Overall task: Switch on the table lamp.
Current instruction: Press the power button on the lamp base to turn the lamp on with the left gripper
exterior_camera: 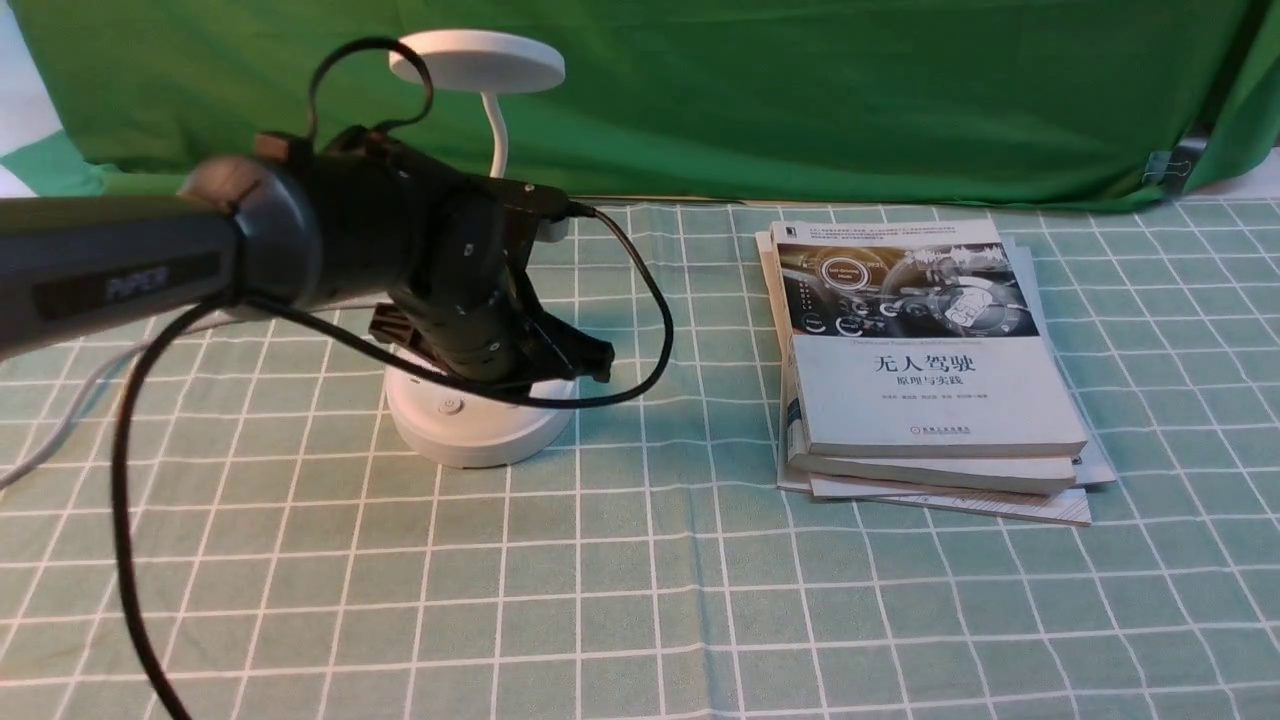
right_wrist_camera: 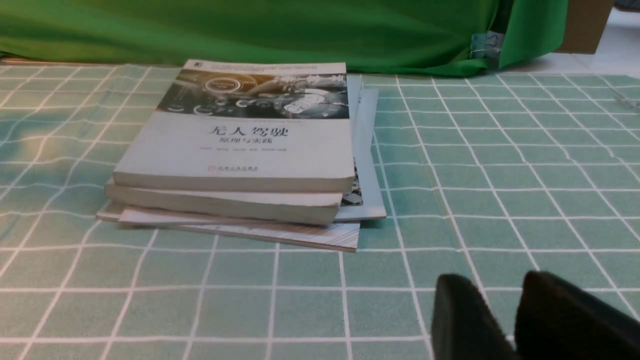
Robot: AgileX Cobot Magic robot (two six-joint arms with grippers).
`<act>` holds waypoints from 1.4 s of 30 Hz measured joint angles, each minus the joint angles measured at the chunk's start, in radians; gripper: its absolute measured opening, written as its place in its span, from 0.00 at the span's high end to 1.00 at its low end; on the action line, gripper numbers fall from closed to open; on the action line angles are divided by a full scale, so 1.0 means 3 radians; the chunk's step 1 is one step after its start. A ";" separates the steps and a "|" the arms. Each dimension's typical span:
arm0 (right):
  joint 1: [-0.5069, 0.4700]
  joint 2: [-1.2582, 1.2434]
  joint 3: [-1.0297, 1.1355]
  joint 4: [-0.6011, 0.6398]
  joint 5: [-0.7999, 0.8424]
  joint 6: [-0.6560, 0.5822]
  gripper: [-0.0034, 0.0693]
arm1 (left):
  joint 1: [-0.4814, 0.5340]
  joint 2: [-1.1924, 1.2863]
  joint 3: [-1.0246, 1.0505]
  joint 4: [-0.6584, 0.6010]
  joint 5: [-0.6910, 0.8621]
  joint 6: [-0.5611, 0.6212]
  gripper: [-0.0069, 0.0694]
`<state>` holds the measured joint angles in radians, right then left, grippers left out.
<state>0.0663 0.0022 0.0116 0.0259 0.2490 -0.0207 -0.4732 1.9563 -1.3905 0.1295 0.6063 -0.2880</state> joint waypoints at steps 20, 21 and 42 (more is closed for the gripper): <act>0.0000 0.0000 0.0000 0.0000 -0.0003 0.0000 0.63 | 0.0005 0.0200 -0.0042 0.0059 -0.0199 -0.0197 0.91; 0.0000 0.0000 0.0000 0.0000 -0.0003 0.0000 0.63 | 0.0005 0.0200 -0.0040 0.0055 -0.0212 -0.0197 0.91; 0.0000 0.0000 0.0000 0.0000 -0.0007 0.0002 0.63 | 0.0002 -0.0061 0.0283 0.0090 -0.0323 -0.0297 0.91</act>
<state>0.0663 0.0022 0.0116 0.0259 0.2470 -0.0200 -0.4727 1.9379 -1.3057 0.1564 0.5093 -0.3771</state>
